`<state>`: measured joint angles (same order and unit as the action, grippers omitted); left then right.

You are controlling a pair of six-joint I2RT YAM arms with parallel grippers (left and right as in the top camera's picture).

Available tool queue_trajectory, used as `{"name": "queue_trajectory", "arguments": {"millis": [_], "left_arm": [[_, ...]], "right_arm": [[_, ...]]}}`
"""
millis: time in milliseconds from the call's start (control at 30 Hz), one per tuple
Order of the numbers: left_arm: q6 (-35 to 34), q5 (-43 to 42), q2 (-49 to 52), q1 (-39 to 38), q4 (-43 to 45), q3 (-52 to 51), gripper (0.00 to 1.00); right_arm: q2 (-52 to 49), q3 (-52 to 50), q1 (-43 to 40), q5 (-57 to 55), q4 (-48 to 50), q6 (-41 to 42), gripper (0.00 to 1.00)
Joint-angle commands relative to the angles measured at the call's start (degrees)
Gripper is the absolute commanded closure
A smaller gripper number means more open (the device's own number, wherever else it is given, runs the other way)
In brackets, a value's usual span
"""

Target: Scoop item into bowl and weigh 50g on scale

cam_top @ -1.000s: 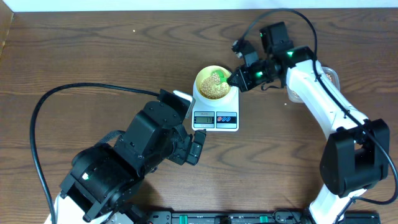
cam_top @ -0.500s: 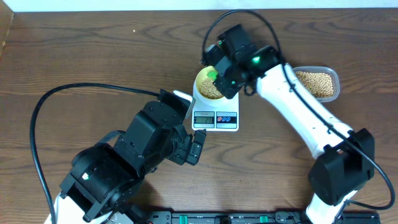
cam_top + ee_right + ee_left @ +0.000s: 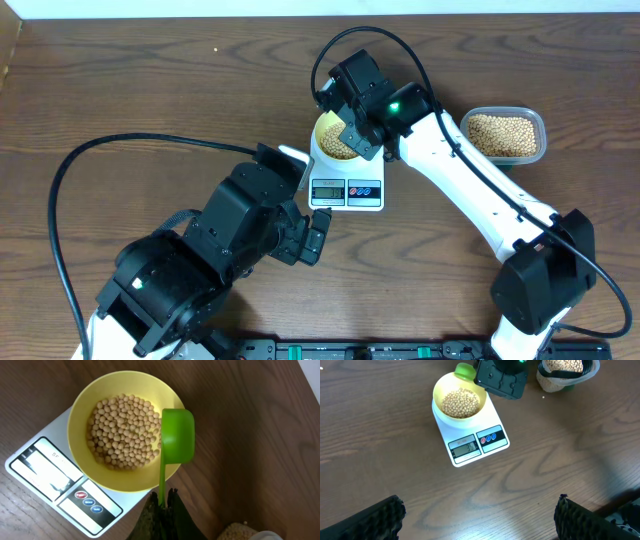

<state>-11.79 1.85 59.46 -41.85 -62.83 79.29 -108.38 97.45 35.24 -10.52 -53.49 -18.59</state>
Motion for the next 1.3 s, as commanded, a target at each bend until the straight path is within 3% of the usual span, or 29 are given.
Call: {"name": "queue_trajectory", "arguments": {"millis": [0, 367, 500, 800, 1267], "left_arm": [[0.74, 0.13, -0.37, -0.02, -0.13, 0.94, 0.02], [0.74, 0.11, -0.37, -0.02, -0.13, 0.94, 0.02], [0.74, 0.11, -0.37, -0.02, -0.13, 0.94, 0.02], [0.74, 0.13, -0.37, -0.02, -0.13, 0.94, 0.02], [0.74, 0.13, -0.37, -0.02, -0.13, 0.94, 0.02]], "right_arm": [[0.83, 2.19, -1.92, -1.44, -0.13, 5.44, 0.99], [5.53, 3.06, -17.62, -17.59, -8.46, 28.17, 0.99], [5.11, 2.93, -23.87, -17.53, -14.60, 33.38, 0.99], [4.52, -1.44, -30.75, -12.66, -16.87, 36.83, 0.99], [4.17, -15.13, -32.33, -8.09, -5.70, 36.76, 0.99]]}}
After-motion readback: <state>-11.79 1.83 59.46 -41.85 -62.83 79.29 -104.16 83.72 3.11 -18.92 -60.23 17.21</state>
